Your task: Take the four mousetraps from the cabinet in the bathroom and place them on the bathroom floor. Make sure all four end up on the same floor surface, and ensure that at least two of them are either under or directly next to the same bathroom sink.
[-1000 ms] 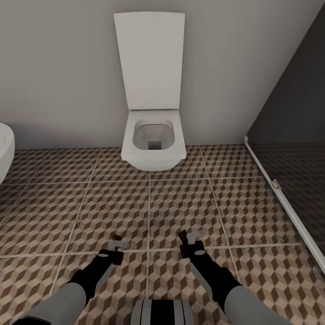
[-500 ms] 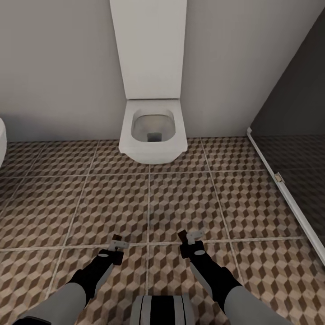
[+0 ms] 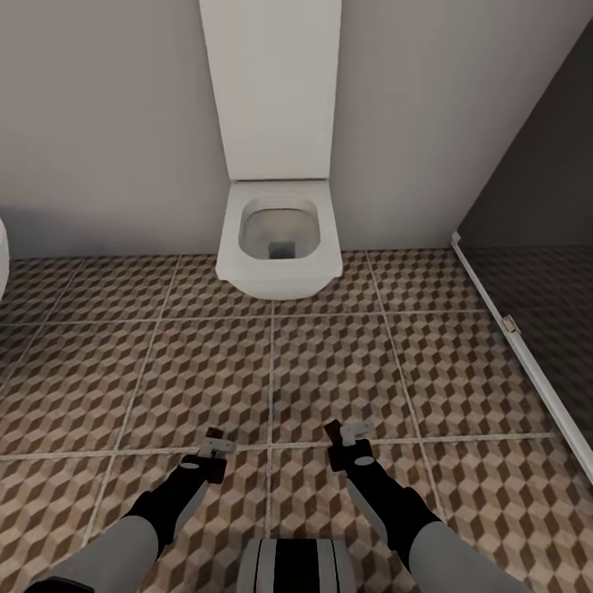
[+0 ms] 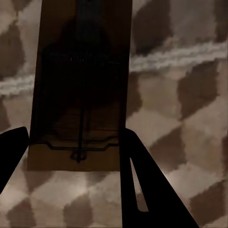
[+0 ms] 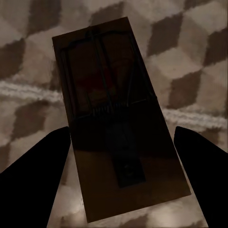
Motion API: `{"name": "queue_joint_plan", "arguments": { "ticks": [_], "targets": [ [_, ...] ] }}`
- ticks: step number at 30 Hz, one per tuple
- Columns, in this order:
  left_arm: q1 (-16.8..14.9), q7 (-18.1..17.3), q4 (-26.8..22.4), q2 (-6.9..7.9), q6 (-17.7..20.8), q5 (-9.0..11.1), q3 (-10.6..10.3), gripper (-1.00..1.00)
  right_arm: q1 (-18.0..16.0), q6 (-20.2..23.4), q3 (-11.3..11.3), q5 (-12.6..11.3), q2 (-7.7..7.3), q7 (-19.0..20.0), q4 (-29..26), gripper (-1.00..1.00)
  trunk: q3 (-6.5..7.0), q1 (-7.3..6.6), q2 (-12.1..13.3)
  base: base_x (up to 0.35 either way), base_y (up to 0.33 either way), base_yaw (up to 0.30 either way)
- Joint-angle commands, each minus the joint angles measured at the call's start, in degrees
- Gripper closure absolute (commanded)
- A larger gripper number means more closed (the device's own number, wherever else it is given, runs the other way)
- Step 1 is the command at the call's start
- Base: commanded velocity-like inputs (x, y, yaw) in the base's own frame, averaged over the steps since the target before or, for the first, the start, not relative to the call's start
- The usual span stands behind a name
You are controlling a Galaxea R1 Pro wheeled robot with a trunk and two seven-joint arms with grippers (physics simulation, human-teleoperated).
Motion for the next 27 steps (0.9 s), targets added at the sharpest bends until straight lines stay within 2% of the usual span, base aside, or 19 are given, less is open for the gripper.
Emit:
{"name": "queue_joint_plan", "arguments": {
  "ticks": [1,14,27],
  "targets": [
    [0.0,0.0,0.0,-0.03,0.0,0.0,0.0,1.0,0.0,0.0,0.0,0.0,0.0,0.0,0.0,1.0,0.0,0.0,0.0,0.232,0.0,0.0],
    [0.0,0.0,0.0,-0.47,0.1,0.0,0.0,1.0,0.0,0.0,0.0,0.0,0.0,0.0,0.0,1.0,0.0,0.0,0.0,0.309,0.005,0.0],
    [0.0,0.0,0.1,-0.47,0.1,0.0,0.0,1.0,0.0,0.0,0.0,0.0,0.0,0.0,0.0,1.0,0.0,0.0,0.0,0.309,0.132,0.0]
  ]
}}
